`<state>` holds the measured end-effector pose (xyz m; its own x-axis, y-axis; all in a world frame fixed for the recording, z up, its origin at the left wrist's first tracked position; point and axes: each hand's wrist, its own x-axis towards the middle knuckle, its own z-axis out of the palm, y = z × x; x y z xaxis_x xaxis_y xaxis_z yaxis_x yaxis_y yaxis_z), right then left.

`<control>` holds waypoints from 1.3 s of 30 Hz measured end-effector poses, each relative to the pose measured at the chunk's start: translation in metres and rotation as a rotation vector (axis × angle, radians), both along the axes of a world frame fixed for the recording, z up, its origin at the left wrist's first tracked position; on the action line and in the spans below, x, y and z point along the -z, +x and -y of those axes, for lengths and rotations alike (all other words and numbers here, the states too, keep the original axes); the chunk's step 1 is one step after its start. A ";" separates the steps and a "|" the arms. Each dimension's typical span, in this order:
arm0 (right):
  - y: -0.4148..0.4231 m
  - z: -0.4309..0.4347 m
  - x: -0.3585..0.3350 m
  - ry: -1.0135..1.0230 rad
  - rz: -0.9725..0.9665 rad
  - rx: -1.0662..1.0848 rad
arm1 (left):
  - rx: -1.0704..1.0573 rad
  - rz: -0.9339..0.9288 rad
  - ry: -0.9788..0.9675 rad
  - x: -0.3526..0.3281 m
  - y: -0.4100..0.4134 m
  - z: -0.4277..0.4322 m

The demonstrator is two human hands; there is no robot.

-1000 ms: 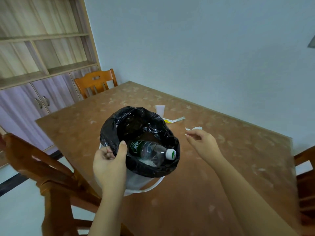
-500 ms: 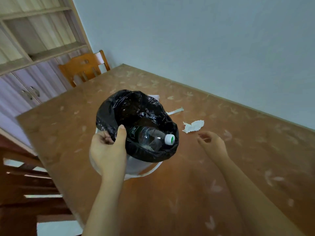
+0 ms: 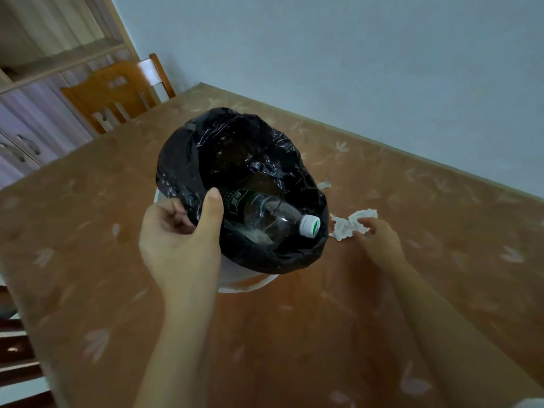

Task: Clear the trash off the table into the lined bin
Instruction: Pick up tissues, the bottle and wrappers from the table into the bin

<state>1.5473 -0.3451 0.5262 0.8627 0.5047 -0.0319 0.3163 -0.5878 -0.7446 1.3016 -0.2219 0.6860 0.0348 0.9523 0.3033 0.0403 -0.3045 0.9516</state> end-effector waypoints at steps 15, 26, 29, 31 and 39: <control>0.002 -0.011 0.039 -0.245 0.149 0.002 | -0.001 0.041 -0.010 0.011 0.002 -0.001; -0.019 0.007 0.024 -0.108 -0.094 0.030 | -0.001 0.085 -0.032 0.009 -0.014 0.011; -0.031 0.019 0.003 -0.016 -0.084 0.065 | -0.014 0.091 -0.065 0.007 -0.024 0.018; -0.042 0.027 -0.015 0.057 -0.080 0.076 | -0.022 0.090 -0.080 0.005 -0.033 0.024; -0.090 0.042 -0.117 0.212 0.062 -0.063 | -0.066 -0.015 -0.119 -0.009 -0.079 0.051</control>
<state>1.4575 -0.3875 0.6428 0.8262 0.5475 0.1327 0.3965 -0.3976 -0.8275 1.2229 -0.2734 0.6946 -0.0252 0.9819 0.1876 0.0711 -0.1854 0.9801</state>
